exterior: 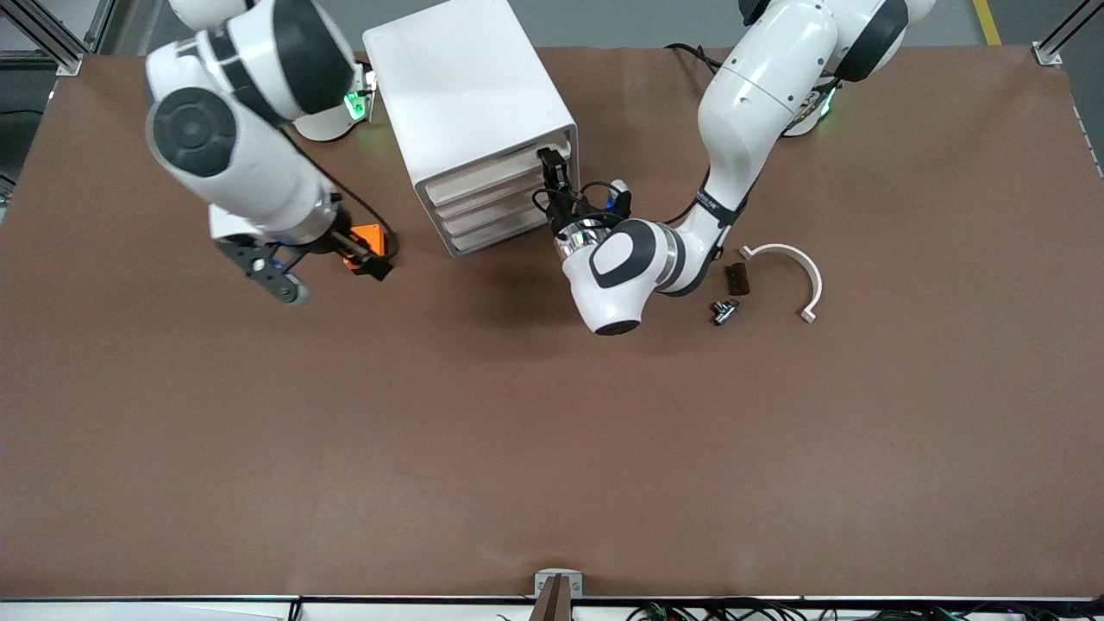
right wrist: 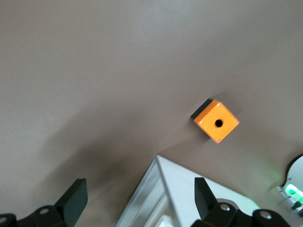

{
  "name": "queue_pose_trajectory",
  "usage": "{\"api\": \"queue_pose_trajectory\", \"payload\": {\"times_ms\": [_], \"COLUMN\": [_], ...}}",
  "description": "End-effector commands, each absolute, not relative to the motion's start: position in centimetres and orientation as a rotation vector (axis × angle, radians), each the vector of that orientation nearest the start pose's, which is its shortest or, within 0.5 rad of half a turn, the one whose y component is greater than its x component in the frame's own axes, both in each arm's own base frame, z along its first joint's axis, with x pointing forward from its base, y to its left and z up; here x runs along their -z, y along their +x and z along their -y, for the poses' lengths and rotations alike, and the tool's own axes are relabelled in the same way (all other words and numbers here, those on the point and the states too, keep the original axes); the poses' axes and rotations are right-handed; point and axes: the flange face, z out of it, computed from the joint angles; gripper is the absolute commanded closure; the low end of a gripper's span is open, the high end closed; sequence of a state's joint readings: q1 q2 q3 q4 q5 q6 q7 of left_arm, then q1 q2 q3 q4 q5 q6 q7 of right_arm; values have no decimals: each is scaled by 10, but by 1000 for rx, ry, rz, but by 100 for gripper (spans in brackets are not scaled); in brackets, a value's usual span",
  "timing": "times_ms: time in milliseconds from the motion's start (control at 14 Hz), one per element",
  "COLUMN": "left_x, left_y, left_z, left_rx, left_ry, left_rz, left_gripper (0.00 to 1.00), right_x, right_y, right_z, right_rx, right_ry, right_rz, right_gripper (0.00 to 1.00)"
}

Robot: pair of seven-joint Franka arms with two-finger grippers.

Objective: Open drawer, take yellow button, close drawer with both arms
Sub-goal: 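Pull the drawer open with the left gripper while the right gripper reaches in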

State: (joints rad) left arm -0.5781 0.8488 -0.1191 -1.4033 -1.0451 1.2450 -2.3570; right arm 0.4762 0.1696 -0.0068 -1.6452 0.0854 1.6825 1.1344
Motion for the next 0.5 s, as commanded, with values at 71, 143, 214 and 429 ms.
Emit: {"api": "queue_pose_trajectory", "payload": {"times_ms": [71,143,214,429], "left_x": [-232,-232,-233,-234], "left_y": [476,486,494,517], "left_z": [453,443,436,410], "left_rx": [-1498,-1517,-1529,-1564], "left_ry": [-1039,-1025,-1017,-985], "left_rz": [1595,1612,1627,1670], "left_gripper": [91,91,91,90], "right_x": [-501,-498,-490,-482], "right_y": [514,505,496,476], "right_z": [-316,-331,-343,-379], "right_rx": [-202,-196,-198,-152], "right_ry": [-2946,-2940,-2939,-2887], "right_rz": [-1119,-1139,-1160,-1212], "right_gripper": [0,0,0,0]}}
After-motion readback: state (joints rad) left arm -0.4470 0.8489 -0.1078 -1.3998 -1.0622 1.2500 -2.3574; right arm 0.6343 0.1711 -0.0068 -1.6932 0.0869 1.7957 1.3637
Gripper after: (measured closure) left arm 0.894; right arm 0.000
